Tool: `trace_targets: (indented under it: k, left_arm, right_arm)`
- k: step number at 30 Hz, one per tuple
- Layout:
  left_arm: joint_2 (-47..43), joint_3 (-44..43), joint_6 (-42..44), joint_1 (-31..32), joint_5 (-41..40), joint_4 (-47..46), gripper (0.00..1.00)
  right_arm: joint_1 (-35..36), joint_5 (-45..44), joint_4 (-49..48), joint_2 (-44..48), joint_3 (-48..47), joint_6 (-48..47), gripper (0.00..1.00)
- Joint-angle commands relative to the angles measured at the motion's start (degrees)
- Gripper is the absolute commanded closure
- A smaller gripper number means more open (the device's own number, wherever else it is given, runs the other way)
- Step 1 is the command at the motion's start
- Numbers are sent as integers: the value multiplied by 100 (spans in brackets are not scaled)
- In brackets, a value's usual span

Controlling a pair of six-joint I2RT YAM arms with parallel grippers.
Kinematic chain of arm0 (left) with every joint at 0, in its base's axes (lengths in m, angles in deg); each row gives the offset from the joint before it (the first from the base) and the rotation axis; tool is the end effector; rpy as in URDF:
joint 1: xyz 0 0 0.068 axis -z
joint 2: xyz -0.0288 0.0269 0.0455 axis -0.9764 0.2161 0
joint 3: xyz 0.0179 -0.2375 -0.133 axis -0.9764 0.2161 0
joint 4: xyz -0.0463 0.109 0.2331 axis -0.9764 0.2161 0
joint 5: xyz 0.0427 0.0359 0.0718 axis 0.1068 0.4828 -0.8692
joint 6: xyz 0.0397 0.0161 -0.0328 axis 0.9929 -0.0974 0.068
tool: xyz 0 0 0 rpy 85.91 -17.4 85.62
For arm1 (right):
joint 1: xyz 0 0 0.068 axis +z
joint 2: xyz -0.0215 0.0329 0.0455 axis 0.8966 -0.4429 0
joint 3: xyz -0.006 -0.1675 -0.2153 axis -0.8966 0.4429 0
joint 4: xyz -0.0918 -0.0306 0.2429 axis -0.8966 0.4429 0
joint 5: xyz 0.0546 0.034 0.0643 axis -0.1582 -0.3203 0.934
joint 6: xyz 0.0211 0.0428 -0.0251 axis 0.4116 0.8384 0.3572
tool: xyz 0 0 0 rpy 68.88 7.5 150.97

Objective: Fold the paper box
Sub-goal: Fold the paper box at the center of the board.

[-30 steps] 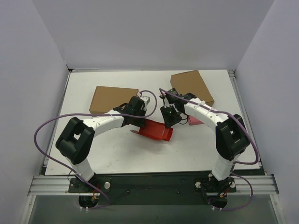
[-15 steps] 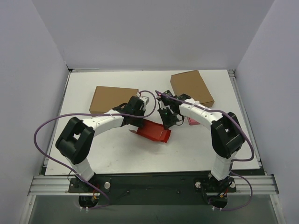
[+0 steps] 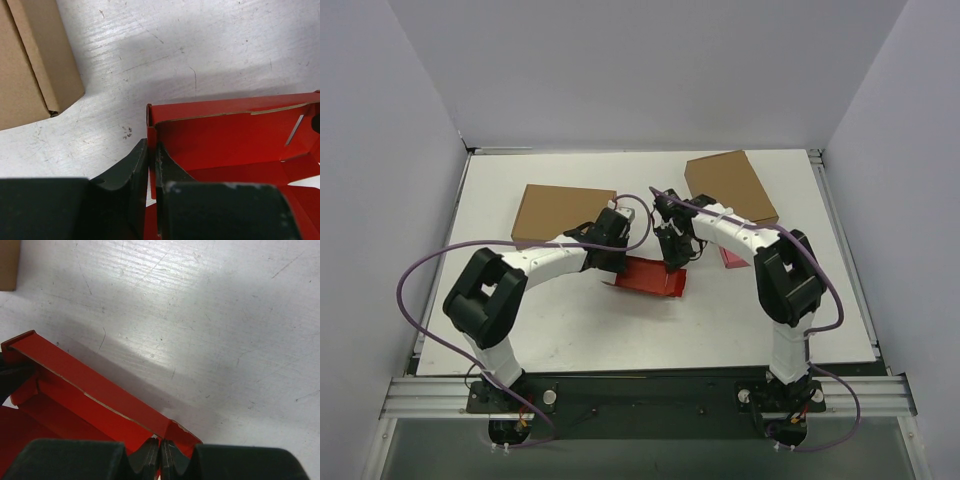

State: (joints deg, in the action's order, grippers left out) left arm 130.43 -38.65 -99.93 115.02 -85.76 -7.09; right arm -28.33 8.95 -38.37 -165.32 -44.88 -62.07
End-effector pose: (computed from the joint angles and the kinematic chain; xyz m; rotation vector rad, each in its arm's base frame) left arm 0.2865 -0.2170 0.1799 0.3224 2.5414 -0.3283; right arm 0.3310 0.2418 0.2005 -0.4206 2.6894 0.5166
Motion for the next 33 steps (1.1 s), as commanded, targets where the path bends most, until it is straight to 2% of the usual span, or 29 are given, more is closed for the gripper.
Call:
trace_targets:
  k: [1, 4, 7, 10, 11, 12, 15, 22, 27, 33]
  left_arm:
    - [19, -199, -184, 153, 621, -473, 100]
    - [28, -155, -158, 162, 735, -543, 100]
    - [45, -129, -88, 135, 762, -570, 100]
    - [45, -94, -35, 31, 735, -473, 100]
    - [28, -76, -26, -5, 744, -465, 100]
    - [19, -50, -17, -66, 753, -473, 100]
    - [-25, -23, 79, -207, 779, -491, 100]
    - [-209, 144, 71, -322, 937, -991, 100]
    - [-306, -127, -210, -339, 490, -1010, 100]
    - [-324, -427, -596, -453, 59, -1264, 100]
  right_arm:
    - [180, 401, -245, -154, -328, 212, 93]
    - [189, 419, -245, -233, -389, 238, 91]
    - [163, 445, -254, -277, -503, 255, 82]
    - [101, 463, -245, -146, -469, 220, 72]
    - [84, 463, -237, -76, -425, 220, 63]
    - [31, 472, -237, 125, -355, 212, 59]
    - [-180, 586, -245, 669, -91, 238, 50]
    - [-453, 893, 44, 1708, 156, 519, 48]
    - [-426, 1095, 431, 2156, -20, 1115, 51]
    - [-356, 1587, 405, 1957, -248, 1477, 52]
